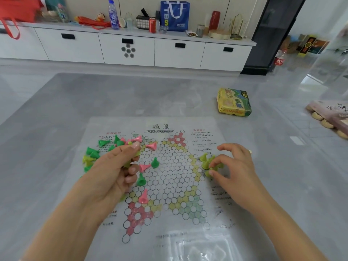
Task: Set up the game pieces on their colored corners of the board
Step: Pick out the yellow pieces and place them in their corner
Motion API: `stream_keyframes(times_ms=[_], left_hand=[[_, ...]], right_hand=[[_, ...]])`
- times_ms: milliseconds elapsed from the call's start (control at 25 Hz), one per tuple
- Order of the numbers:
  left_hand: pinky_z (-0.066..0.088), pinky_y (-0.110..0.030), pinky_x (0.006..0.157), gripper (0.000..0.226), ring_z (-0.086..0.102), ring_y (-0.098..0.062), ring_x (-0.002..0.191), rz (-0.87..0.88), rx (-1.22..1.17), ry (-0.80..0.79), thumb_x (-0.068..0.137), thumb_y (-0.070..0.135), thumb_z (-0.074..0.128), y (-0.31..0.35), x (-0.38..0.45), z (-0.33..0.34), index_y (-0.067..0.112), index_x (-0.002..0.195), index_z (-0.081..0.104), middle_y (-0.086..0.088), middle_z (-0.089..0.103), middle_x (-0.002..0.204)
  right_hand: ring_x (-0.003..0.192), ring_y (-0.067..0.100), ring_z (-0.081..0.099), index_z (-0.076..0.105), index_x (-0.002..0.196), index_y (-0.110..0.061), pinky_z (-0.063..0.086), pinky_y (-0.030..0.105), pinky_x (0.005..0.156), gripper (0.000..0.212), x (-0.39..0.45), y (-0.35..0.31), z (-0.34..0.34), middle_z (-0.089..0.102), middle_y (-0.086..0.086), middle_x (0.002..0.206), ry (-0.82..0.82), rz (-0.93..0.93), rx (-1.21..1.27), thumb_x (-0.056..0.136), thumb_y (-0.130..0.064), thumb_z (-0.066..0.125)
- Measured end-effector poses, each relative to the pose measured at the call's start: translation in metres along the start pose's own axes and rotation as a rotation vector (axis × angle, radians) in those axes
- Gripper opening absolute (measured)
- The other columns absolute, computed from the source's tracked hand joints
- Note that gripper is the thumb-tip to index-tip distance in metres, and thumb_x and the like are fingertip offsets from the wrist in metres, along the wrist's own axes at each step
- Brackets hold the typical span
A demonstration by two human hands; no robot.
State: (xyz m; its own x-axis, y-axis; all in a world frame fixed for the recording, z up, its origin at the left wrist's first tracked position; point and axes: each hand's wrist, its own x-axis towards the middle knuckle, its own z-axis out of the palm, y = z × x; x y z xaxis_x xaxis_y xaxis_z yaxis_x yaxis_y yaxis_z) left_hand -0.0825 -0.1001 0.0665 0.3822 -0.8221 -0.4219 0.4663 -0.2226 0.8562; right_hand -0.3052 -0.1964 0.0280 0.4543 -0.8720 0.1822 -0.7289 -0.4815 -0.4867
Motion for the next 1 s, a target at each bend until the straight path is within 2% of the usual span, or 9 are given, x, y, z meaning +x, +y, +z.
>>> stream_keyframes(times_ms=[240, 360, 440, 520, 560, 640, 680, 800, 1000], left_hand=[[0.03, -0.012, 0.033, 0.021, 0.038, -0.004, 0.039, 0.009, -0.025, -0.007, 0.059, 0.025, 0.064, 0.0, 0.001, -0.001, 0.014, 0.075, 0.056, 0.003, 0.048, 0.064], [0.031, -0.013, 0.034, 0.016, 0.037, -0.005, 0.041, 0.019, -0.011, -0.02, 0.059, 0.023, 0.064, 0.001, -0.001, -0.001, 0.014, 0.069, 0.055, 0.004, 0.048, 0.06], [0.032, -0.014, 0.038, 0.017, 0.035, -0.005, 0.039, 0.036, 0.127, -0.046, 0.062, 0.026, 0.065, 0.0, -0.006, 0.002, 0.014, 0.068, 0.055, 0.006, 0.046, 0.052], [0.035, -0.015, 0.046, 0.017, 0.039, -0.001, 0.037, 0.091, 0.396, -0.073, 0.07, 0.029, 0.067, -0.007, -0.012, 0.009, 0.015, 0.073, 0.058, 0.009, 0.051, 0.051], [0.037, -0.016, 0.051, 0.016, 0.044, 0.002, 0.04, 0.14, 0.518, -0.082, 0.073, 0.031, 0.067, -0.011, -0.014, 0.013, 0.018, 0.075, 0.06, 0.009, 0.058, 0.058], [0.043, -0.016, 0.057, 0.016, 0.055, 0.002, 0.057, 0.237, 0.691, -0.076, 0.073, 0.036, 0.068, -0.019, -0.016, 0.019, 0.022, 0.074, 0.06, 0.006, 0.066, 0.079], [0.044, -0.013, 0.057, 0.017, 0.057, 0.0, 0.064, 0.275, 0.741, -0.064, 0.073, 0.038, 0.069, -0.021, -0.015, 0.02, 0.024, 0.073, 0.06, 0.006, 0.067, 0.082], [0.043, -0.013, 0.052, 0.018, 0.049, 0.002, 0.051, 0.332, 0.79, -0.05, 0.07, 0.038, 0.071, -0.024, -0.011, 0.017, 0.025, 0.069, 0.059, 0.007, 0.06, 0.067], [0.046, -0.018, 0.053, 0.018, 0.048, -0.003, 0.053, 0.359, 0.829, -0.062, 0.072, 0.035, 0.071, -0.024, -0.011, 0.015, 0.024, 0.07, 0.057, 0.004, 0.059, 0.067]], right_hand=[[0.126, 0.006, 0.02, 0.06, 0.08, -0.028, 0.013, 0.023, 0.101, 0.009, -0.001, 0.001, 0.001, 0.034, -0.017, 0.118, -0.038, 0.017, 0.021, 0.079, -0.023, 0.067], [0.117, 0.0, 0.025, 0.059, 0.078, -0.03, 0.019, 0.018, 0.1, 0.012, -0.002, -0.003, -0.005, 0.039, -0.016, 0.117, -0.008, 0.047, 0.107, 0.078, -0.022, 0.068], [0.113, -0.001, 0.033, 0.059, 0.076, -0.033, 0.023, 0.009, 0.092, 0.014, -0.002, -0.013, -0.014, 0.046, -0.018, 0.114, 0.082, 0.067, 0.243, 0.078, -0.022, 0.067], [0.108, -0.004, 0.045, 0.061, 0.077, -0.035, 0.03, 0.007, 0.089, 0.009, -0.002, -0.033, -0.02, 0.053, -0.022, 0.107, 0.115, 0.019, 0.38, 0.078, -0.027, 0.065], [0.105, -0.003, 0.049, 0.062, 0.079, -0.035, 0.034, 0.007, 0.087, 0.002, -0.002, -0.043, -0.019, 0.056, -0.021, 0.104, 0.077, -0.033, 0.43, 0.079, -0.033, 0.063], [0.096, -0.002, 0.054, 0.064, 0.083, -0.034, 0.04, 0.009, 0.081, 0.013, -0.002, -0.061, -0.012, 0.057, -0.021, 0.1, -0.037, -0.151, 0.44, 0.078, -0.042, 0.055], [0.092, 0.0, 0.056, 0.065, 0.084, -0.034, 0.043, 0.012, 0.078, 0.013, -0.002, -0.067, -0.007, 0.059, -0.021, 0.097, -0.096, -0.168, 0.431, 0.078, -0.041, 0.056], [0.077, 0.005, 0.058, 0.068, 0.08, -0.028, 0.047, 0.02, 0.07, 0.009, -0.002, -0.075, 0.0, 0.065, -0.012, 0.083, -0.192, -0.109, 0.486, 0.084, -0.026, 0.061], [0.067, 0.002, 0.059, 0.07, 0.076, -0.024, 0.045, 0.011, 0.061, 0.009, -0.003, -0.076, 0.002, 0.069, -0.008, 0.074, -0.258, -0.04, 0.614, 0.081, -0.02, 0.064]])
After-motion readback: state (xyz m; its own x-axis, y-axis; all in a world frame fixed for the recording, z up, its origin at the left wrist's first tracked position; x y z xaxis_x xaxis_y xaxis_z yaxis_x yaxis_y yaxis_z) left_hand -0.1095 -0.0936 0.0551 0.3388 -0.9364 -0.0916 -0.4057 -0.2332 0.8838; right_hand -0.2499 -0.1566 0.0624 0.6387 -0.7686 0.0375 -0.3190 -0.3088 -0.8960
